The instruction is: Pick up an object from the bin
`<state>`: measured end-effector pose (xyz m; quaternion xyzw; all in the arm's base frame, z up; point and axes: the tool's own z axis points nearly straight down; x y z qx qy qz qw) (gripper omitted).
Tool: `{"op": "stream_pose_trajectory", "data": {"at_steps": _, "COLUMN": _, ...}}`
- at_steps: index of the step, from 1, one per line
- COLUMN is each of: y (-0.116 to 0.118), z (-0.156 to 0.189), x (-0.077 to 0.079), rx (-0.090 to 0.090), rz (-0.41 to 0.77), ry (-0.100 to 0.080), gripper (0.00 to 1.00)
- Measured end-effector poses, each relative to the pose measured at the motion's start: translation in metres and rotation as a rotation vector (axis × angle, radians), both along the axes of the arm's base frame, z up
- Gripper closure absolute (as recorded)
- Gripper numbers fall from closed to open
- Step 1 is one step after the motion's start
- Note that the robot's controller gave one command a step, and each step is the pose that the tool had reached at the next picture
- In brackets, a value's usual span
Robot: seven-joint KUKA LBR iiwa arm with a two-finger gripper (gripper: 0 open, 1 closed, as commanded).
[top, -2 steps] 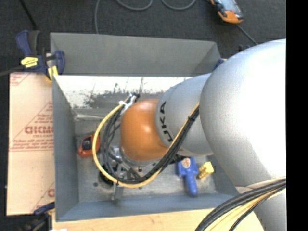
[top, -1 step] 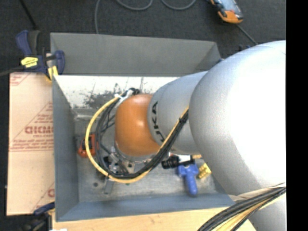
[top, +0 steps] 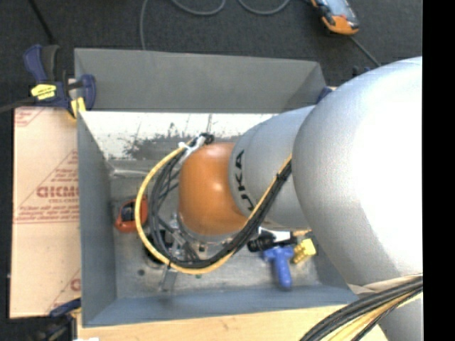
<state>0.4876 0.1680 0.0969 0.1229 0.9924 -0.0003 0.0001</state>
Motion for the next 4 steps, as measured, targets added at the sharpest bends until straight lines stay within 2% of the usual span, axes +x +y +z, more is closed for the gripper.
{"op": "stream_pose_trajectory", "data": {"at_steps": 1, "y": 0.015, "z": -0.006, "x": 0.060, "rx": 0.004, "rz": -0.116, "ry": -0.004, "gripper": 1.00}}
{"op": "stream_pose_trajectory", "data": {"at_steps": 2, "y": 0.015, "z": -0.006, "x": 0.060, "rx": 0.004, "rz": -0.117, "ry": -0.004, "gripper": 1.00}}
{"op": "stream_pose_trajectory", "data": {"at_steps": 3, "y": 0.015, "z": 0.030, "x": 0.066, "rx": -0.002, "rz": -0.114, "ry": 0.008, "gripper": 1.00}}
{"op": "stream_pose_trajectory", "data": {"at_steps": 4, "y": 0.024, "z": 0.053, "x": 0.045, "rx": 0.003, "rz": -0.123, "ry": -0.007, "gripper": 1.00}}
